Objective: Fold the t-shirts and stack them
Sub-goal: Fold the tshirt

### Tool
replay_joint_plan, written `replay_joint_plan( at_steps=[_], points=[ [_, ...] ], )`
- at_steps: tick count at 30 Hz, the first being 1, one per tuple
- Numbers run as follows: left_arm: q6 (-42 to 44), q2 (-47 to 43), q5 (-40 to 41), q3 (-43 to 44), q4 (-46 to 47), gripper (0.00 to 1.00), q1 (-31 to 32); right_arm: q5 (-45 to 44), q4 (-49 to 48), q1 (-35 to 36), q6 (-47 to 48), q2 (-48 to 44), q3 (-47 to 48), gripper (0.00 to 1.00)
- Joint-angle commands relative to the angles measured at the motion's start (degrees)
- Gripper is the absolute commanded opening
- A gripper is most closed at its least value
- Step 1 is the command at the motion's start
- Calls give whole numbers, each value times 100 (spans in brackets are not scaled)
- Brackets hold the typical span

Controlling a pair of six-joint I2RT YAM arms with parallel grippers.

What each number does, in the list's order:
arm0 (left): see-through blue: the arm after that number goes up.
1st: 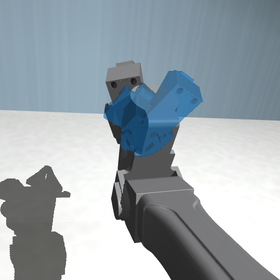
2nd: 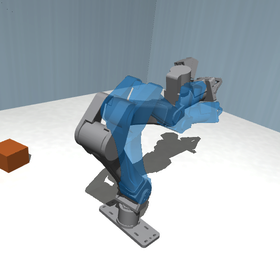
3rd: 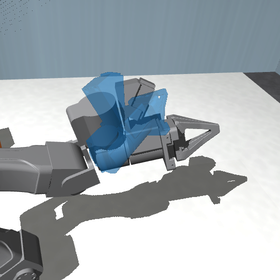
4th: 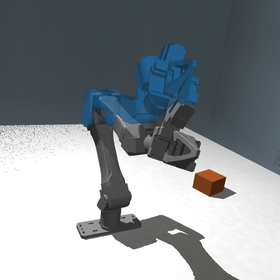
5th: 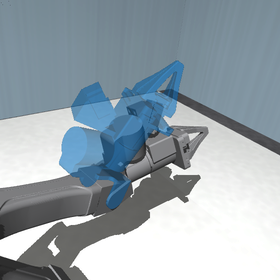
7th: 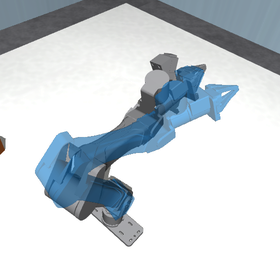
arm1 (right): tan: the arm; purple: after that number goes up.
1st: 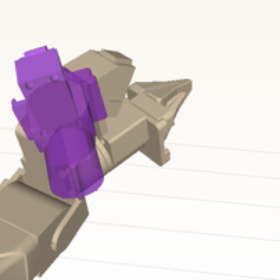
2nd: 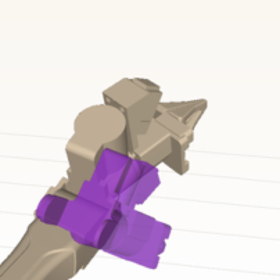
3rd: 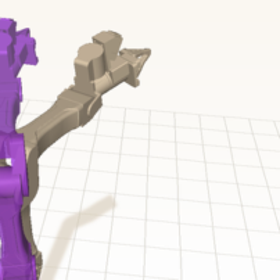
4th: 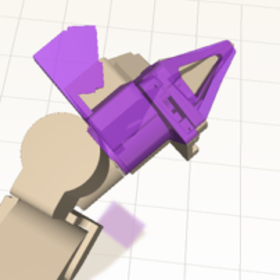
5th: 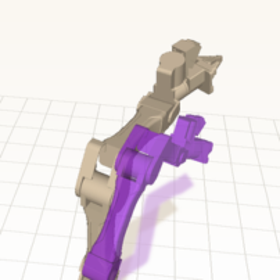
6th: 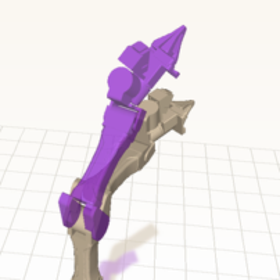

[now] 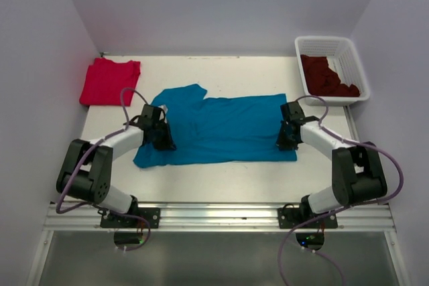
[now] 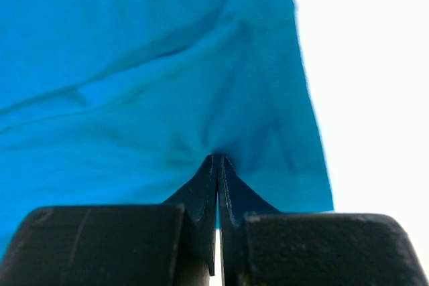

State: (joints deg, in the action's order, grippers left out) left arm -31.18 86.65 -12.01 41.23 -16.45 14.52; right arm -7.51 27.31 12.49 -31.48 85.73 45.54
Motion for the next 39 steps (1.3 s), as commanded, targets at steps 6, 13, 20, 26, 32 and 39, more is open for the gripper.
replay_joint_plan(
  at_steps=[6,13,20,26,32,39],
  points=[
    [-230,-1175,-390,-651,-1439,0,138,74,1417,219,-182,-1119,-150,0],
    [-178,-2038,-4,39,-1370,9,174,57,1189,245,36,-1314,244,0],
    [253,-530,831,1693,-976,59,86,-444,1005,245,380,-5,2104,0],
    [314,841,1051,3082,-746,65,-99,-753,1056,87,512,1488,3888,32],
    [507,1784,1175,4076,-931,65,-248,-638,1479,-159,582,2974,5393,47],
    [534,2022,1148,3981,-781,62,-529,-506,1303,-343,600,3845,5887,46]
  ],
)
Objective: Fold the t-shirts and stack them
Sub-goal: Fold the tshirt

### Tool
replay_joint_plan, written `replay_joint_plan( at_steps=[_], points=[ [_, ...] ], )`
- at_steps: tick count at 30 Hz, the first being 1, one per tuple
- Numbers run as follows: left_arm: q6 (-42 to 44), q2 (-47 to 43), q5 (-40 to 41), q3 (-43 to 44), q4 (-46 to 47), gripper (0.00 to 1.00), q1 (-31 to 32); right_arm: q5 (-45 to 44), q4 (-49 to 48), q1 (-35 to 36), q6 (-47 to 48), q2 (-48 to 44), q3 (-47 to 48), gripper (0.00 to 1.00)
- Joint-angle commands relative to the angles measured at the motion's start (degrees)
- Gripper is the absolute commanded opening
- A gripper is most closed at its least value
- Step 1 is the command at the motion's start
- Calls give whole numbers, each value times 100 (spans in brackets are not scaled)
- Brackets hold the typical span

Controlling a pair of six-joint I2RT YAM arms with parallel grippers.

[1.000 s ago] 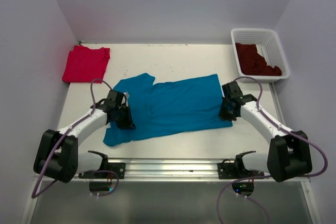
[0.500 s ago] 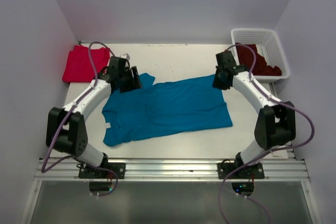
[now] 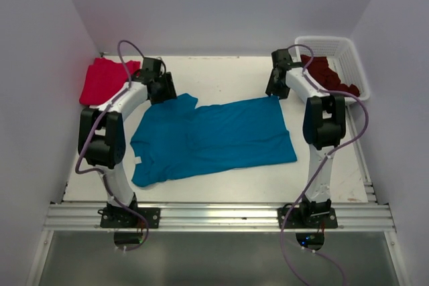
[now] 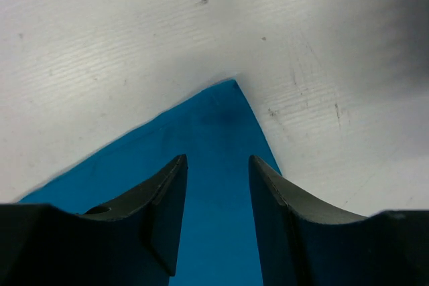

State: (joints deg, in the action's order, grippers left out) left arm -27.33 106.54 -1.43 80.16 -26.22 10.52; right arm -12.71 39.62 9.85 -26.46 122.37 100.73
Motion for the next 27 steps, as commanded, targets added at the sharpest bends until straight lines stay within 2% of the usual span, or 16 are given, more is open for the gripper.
replay_joint_plan(
  at_steps=[1,17,27],
  points=[
    [149,16,82,44,239,62,-138,32,55,-79,97,269,412,45],
    [149,24,-68,-246,451,55,-217,93,55,-158,159,1096,1212,40],
    [123,86,-156,-290,477,53,-297,14,-24,-176,141,991,888,37]
  ],
)
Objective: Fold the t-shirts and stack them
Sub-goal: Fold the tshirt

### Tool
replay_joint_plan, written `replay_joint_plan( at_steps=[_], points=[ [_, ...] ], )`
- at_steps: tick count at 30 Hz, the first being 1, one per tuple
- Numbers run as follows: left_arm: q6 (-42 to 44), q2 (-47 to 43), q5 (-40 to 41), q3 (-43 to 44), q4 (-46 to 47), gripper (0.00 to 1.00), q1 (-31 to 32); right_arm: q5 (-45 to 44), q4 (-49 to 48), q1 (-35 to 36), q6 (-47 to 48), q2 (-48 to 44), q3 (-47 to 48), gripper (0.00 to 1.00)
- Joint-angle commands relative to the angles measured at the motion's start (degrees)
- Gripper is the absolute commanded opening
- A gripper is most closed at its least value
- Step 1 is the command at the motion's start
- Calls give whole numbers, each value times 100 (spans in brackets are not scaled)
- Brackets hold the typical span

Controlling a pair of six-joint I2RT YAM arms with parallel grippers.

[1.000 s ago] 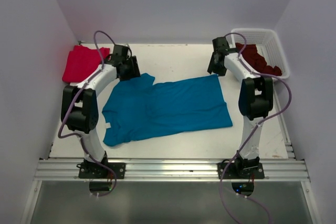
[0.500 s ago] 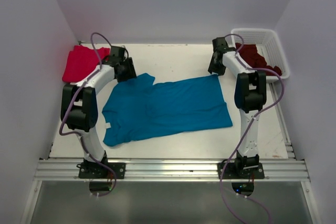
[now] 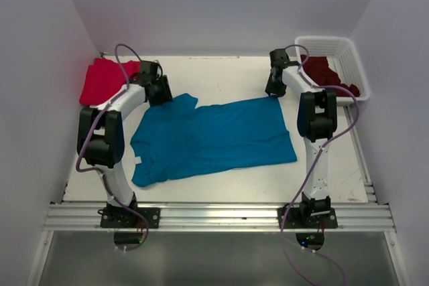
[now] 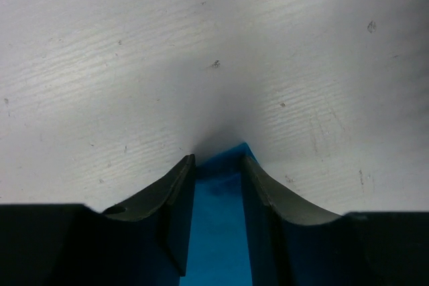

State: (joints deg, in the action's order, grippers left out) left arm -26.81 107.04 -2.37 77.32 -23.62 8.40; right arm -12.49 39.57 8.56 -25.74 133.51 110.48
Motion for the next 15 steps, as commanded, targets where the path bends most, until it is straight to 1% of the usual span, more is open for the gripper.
replay_joint_plan(
  at_steps=[1,2,5,6,7,8,15],
  points=[
    [70,44,-79,-15,217,53,-93,-25,-37,-38,69,-150,-131,34],
    [62,71,-79,-15,226,52,-102,-43,-72,-47,69,-159,-219,21],
    [27,159,-106,-6,243,43,-163,-52,-90,-47,69,-168,-324,0],
    [9,194,-97,11,252,41,-207,-52,-99,-47,69,-176,-351,0],
    [0,264,-79,29,235,35,-234,-43,-125,-47,69,-185,-377,0],
    [-35,317,-36,98,191,34,-251,-25,-143,-65,69,-194,-447,0],
    [-18,870,211,521,15,34,-410,1,-222,-65,113,-317,-606,0]
  ],
)
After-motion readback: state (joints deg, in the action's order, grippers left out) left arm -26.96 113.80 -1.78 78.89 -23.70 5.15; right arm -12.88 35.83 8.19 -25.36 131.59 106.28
